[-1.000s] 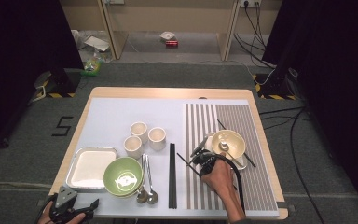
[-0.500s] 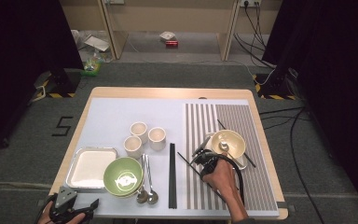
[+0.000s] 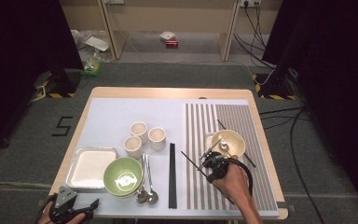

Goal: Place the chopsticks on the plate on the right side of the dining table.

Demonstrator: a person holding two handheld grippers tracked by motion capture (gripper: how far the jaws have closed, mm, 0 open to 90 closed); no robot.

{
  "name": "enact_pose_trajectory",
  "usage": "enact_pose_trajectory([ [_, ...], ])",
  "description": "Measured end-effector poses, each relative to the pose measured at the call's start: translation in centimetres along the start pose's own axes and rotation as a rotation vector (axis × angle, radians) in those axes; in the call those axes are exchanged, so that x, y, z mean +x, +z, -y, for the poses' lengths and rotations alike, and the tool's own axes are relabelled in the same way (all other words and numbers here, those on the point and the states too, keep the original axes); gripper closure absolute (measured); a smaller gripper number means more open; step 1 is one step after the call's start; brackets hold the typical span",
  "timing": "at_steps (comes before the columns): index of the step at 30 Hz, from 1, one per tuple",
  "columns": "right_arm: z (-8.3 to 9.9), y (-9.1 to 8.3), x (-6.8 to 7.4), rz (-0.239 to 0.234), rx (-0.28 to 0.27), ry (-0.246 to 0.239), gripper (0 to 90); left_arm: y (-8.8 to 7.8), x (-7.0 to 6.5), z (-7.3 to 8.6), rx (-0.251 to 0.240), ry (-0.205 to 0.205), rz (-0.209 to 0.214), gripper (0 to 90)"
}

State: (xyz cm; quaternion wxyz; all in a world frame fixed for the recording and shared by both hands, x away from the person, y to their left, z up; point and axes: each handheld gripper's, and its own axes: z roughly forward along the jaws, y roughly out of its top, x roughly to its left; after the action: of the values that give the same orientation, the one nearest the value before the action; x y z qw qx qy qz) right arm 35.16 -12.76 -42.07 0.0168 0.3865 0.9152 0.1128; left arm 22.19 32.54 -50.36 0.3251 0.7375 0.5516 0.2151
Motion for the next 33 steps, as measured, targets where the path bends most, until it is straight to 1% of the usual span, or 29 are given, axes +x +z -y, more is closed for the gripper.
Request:
enact_pose_trajectory([
  [1, 0.4, -0.4, -0.1, 0.006, -0.006, -0.006, 86.4, 0.0, 0.0, 0.0, 0.002, 0.001, 0.001, 12.1],
  [6, 2.2, -1.1, -0.4, 0.011, -0.015, -0.009, 86.4, 0.0, 0.0, 0.0, 0.0, 0.0, -0.001, 12.1],
  [8, 2.9, -1.5, -0.5, 0.011, -0.027, -0.004, 86.4, 0.0, 0.0, 0.0, 0.005, 0.001, 0.0, 12.1],
  [10, 3.5, -1.7, -0.7, 0.014, -0.028, -0.019, 86.4, 0.0, 0.0, 0.0, 0.0, 0.0, -0.001, 12.1],
  [11, 3.8, -1.8, -0.7, 0.01, -0.023, -0.003, 86.4, 0.0, 0.0, 0.0, 0.0, 0.0, 0.0, 12.1],
  [13, 4.5, -2.1, -0.9, 0.006, -0.035, -0.003, 86.4, 0.0, 0.0, -0.1, 0.005, 0.001, 0.0, 12.1],
  [17, 6.0, -2.6, -1.4, 0.012, -0.03, 0.006, 86.4, 0.0, 0.0, 0.0, 0.003, 0.001, 0.0, 12.1],
  [19, 6.7, -2.9, -1.6, 0.023, -0.032, 0.008, 86.4, 0.0, 0.0, -0.1, 0.007, 0.0, -0.001, 12.1],
  [21, 7.3, -3.1, -1.8, 0.022, -0.033, 0.021, 86.4, 0.0, 0.0, 0.0, 0.003, 0.0, 0.0, 12.1],
  [23, 7.8, -3.1, -2.1, 0.021, -0.034, 0.012, 86.4, 0.0, 0.0, 0.0, 0.004, 0.0, 0.0, 12.1],
  [24, 8.1, -3.1, -2.1, 0.022, -0.031, 0.024, 86.4, 0.0, 0.0, -0.1, 0.006, 0.001, 0.0, 12.1],
  [25, 8.2, -3.0, -2.3, 0.024, -0.034, 0.016, 86.4, 0.0, 0.0, -0.1, 0.007, 0.001, -0.001, 12.1],
  [26, 8.5, -3.0, -2.2, 0.021, -0.028, 0.028, 86.4, 0.0, 0.0, -0.1, 0.005, 0.0, 0.0, 12.1],
  [27, 8.7, -2.9, -2.4, 0.018, -0.028, 0.016, 86.4, 0.0, 0.0, 0.0, 0.002, 0.0, 0.001, 12.1],
  [28, 8.9, -2.9, -2.4, 0.023, -0.021, 0.022, 86.4, 0.0, 0.0, 0.0, 0.003, 0.0, 0.001, 12.1],
  [30, 9.4, -2.9, -2.6, 0.019, -0.023, 0.024, 86.4, 0.0, 0.0, -0.1, 0.008, 0.0, -0.001, 12.1],
  [31, 9.7, -2.9, -2.7, 0.025, -0.026, 0.026, 86.4, 0.0, 0.0, -0.1, 0.008, 0.001, -0.001, 12.1],
  [33, 10.2, -2.9, -2.8, 0.022, -0.02, 0.041, 86.4, 0.0, 0.0, 0.0, 0.003, 0.0, 0.001, 12.1],
])
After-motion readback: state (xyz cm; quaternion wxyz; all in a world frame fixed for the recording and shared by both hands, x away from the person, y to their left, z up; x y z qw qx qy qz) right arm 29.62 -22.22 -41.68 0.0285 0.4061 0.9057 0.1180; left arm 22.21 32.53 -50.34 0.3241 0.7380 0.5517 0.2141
